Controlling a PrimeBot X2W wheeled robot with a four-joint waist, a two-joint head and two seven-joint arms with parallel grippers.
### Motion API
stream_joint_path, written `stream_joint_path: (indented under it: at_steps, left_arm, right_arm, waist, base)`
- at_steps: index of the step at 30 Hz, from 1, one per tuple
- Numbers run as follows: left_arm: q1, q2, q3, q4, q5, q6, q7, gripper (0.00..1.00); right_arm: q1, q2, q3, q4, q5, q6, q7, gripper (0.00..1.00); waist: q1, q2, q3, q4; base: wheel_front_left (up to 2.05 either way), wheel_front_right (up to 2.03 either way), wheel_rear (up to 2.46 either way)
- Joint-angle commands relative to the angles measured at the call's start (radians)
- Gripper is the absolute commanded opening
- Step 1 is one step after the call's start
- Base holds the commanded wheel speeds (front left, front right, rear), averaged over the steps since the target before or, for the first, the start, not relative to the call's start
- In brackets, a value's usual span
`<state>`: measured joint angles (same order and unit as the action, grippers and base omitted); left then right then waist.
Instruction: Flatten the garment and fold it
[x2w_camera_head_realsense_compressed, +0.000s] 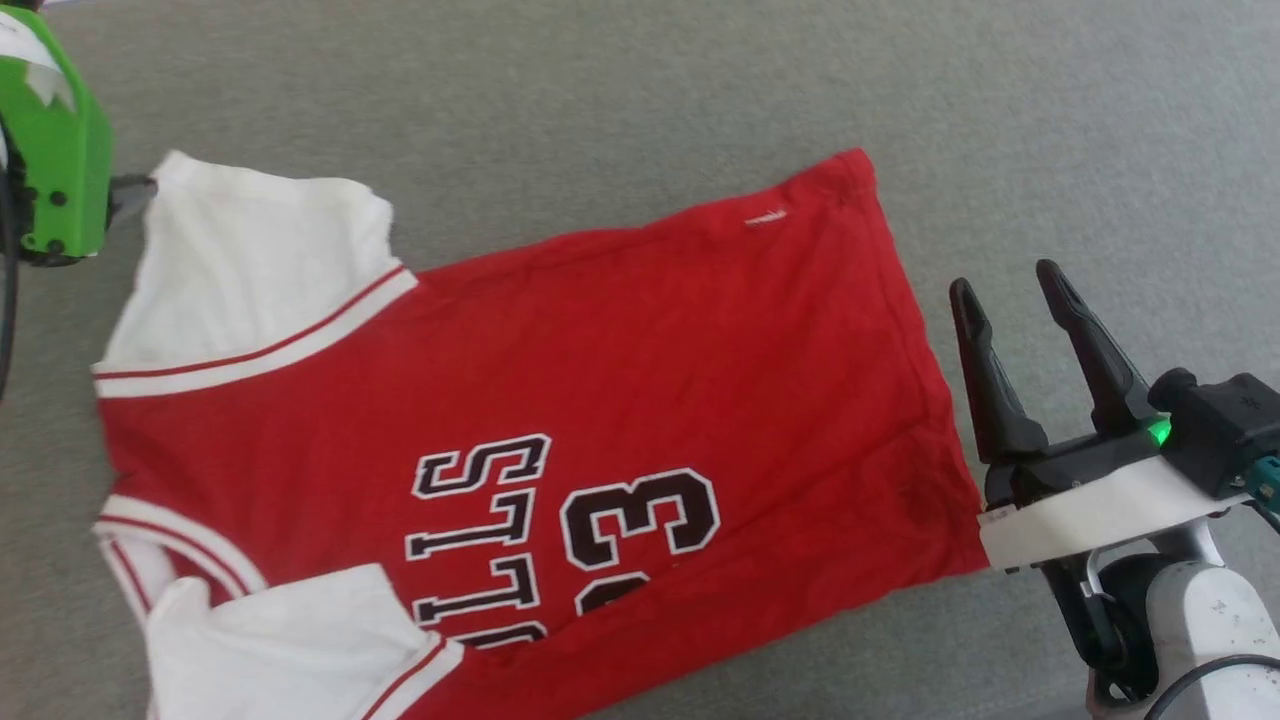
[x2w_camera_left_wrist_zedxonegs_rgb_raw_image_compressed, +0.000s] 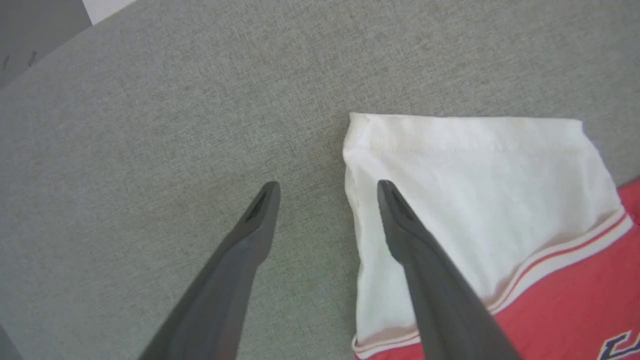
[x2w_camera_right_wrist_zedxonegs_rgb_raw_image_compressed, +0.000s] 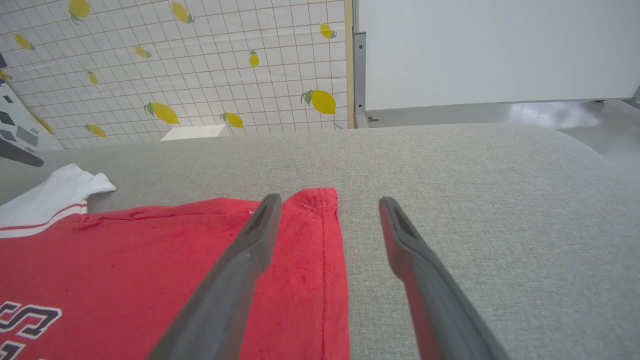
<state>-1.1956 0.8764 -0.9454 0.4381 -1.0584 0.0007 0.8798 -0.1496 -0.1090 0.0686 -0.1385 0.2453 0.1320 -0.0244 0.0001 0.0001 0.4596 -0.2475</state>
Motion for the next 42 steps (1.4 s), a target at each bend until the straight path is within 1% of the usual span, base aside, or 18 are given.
stream_joint_path:
  at_steps: [1,6,11,15,16,17,18,22,24,26,29,33,35,39,42]
  left_arm:
    - [-0.013,0.001,0.001,0.007,-0.018,0.003,0.011,1.00]
    - [-0.019,-0.001,0.008,0.015,-0.033,0.007,0.022,1.00]
    - [-0.021,0.001,-0.009,0.022,-0.007,0.007,0.021,1.00]
    - [-0.012,-0.001,-0.013,0.030,-0.014,0.009,0.030,1.00]
    - [-0.009,-0.002,-0.014,0.030,-0.020,0.009,0.038,0.75]
    - [-0.005,-0.003,-0.014,0.029,-0.028,0.007,0.045,0.04]
    - [-0.004,-0.003,-0.013,0.028,-0.032,0.008,0.046,0.00]
    - [-0.006,-0.016,-0.005,0.014,-0.018,-0.003,-0.015,0.00]
    - [0.000,-0.027,-0.006,0.006,-0.006,-0.017,-0.054,0.00]
    - [0.008,-0.039,-0.012,0.001,0.009,-0.035,-0.093,0.00]
    - [0.021,-0.062,-0.015,-0.008,0.024,-0.048,-0.153,0.00]
    - [0.053,-0.100,-0.019,-0.035,0.030,-0.060,-0.228,0.00]
    - [0.073,-0.115,-0.026,-0.061,0.040,-0.061,-0.262,0.00]
    - [0.128,-0.150,-0.022,-0.114,0.043,-0.028,-0.345,0.00]
    - [0.172,-0.170,-0.026,-0.157,0.063,0.001,-0.412,0.00]
  right_arm:
    - [-0.020,0.007,0.001,0.004,-0.008,-0.001,-0.009,1.00]
    - [-0.019,0.014,-0.001,0.012,-0.015,-0.001,-0.012,1.00]
    - [-0.023,0.017,0.002,0.013,-0.019,-0.001,-0.010,1.00]
    - [-0.024,0.018,0.002,0.009,-0.023,-0.001,-0.003,1.00]
    - [-0.023,0.018,-0.001,0.008,-0.024,-0.001,-0.002,1.00]
    - [-0.022,0.018,-0.004,0.007,-0.026,-0.001,0.000,1.00]
    - [-0.022,0.018,-0.008,0.007,-0.028,-0.001,0.001,1.00]
    - [-0.017,0.012,-0.023,0.013,-0.035,-0.001,0.011,1.00]
    - [-0.017,0.002,-0.029,0.016,-0.033,-0.001,0.027,1.00]
    - [-0.018,-0.019,-0.035,0.015,-0.030,-0.001,0.052,1.00]
    - [-0.024,-0.057,-0.045,0.010,-0.014,-0.001,0.107,1.00]
    - [-0.052,-0.139,-0.038,0.009,0.017,-0.001,0.240,1.00]
    - [-0.079,-0.191,-0.024,0.014,0.034,-0.001,0.325,1.00]
    - [-0.157,-0.287,0.011,0.045,0.092,-0.001,0.507,1.00]
    - [-0.237,-0.360,0.058,0.083,0.132,-0.001,0.637,1.00]
  waist:
    - [-0.0001,-0.0001,0.044,-0.043]
    - [-0.0001,-0.0001,0.057,-0.047]
    - [-0.0001,-0.0001,0.064,-0.046]
    - [-0.0001,-0.0001,0.073,-0.044]
    - [-0.0001,-0.0001,0.075,-0.044]
    - [-0.0001,-0.0001,0.076,-0.042]
    - [-0.0001,-0.0001,0.077,-0.040]
    - [-0.0001,-0.0001,0.059,-0.021]
    - [-0.0001,-0.0001,0.038,-0.006]
    - [-0.0001,-0.0001,0.013,0.016]
    - [-0.0001,-0.0001,-0.022,0.054]
    - [-0.0001,-0.0001,-0.062,0.113]
    - [-0.0001,-0.0001,-0.073,0.143]
    - [-0.0001,-0.0001,-0.088,0.198]
    - [-0.0001,-0.0001,-0.094,0.238]
  base:
    - [0.00,0.00,0.00]
    - [0.00,0.00,0.00]
    - [0.00,0.00,0.00]
    - [0.00,0.00,0.00]
    - [0.00,0.00,0.00]
    - [0.00,0.00,0.00]
    - [0.00,0.00,0.00]
    - [0.00,0.00,0.00]
    - [0.00,0.00,0.00]
    - [0.00,0.00,0.00]
    - [0.00,0.00,0.00]
    - [0.00,0.00,0.00]
    - [0.00,0.00,0.00]
    - [0.00,0.00,0.00]
    - [0.00,0.00,0.00]
